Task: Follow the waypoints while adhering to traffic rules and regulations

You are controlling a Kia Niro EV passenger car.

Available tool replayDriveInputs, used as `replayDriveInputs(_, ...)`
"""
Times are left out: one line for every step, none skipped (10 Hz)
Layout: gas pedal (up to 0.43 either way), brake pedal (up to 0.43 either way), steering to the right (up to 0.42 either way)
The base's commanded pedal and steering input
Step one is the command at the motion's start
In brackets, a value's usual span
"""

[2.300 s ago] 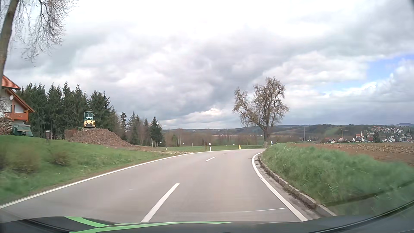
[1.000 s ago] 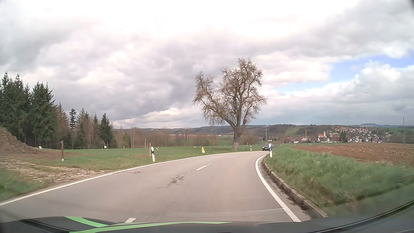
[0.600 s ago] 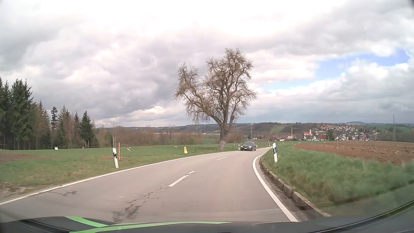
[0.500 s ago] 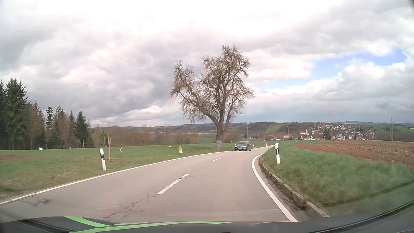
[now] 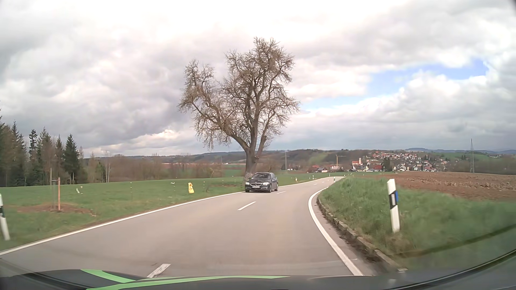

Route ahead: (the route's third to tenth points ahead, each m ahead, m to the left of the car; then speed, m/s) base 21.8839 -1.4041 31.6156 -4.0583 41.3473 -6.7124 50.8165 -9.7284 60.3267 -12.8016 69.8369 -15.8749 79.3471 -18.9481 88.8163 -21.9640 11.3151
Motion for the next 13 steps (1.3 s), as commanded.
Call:
replayDriveInputs(0.028, 0.000, 0.057)
replayDriveInputs(0.028, 0.000, 0.056)
replayDriveInputs(0.039, 0.000, 0.054)
replayDriveInputs(0.039, 0.000, 0.051)
replayDriveInputs(0.047, 0.000, 0.047)
replayDriveInputs(0.059, 0.000, 0.043)
replayDriveInputs(0.059, 0.000, 0.041)
replayDriveInputs(0.059, 0.000, 0.037)
replayDriveInputs(0.067, 0.000, 0.034)
replayDriveInputs(0.079, 0.000, 0.033)
replayDriveInputs(0.079, 0.000, 0.033)
replayDriveInputs(0.079, 0.000, 0.032)
replayDriveInputs(0.079, 0.000, 0.031)
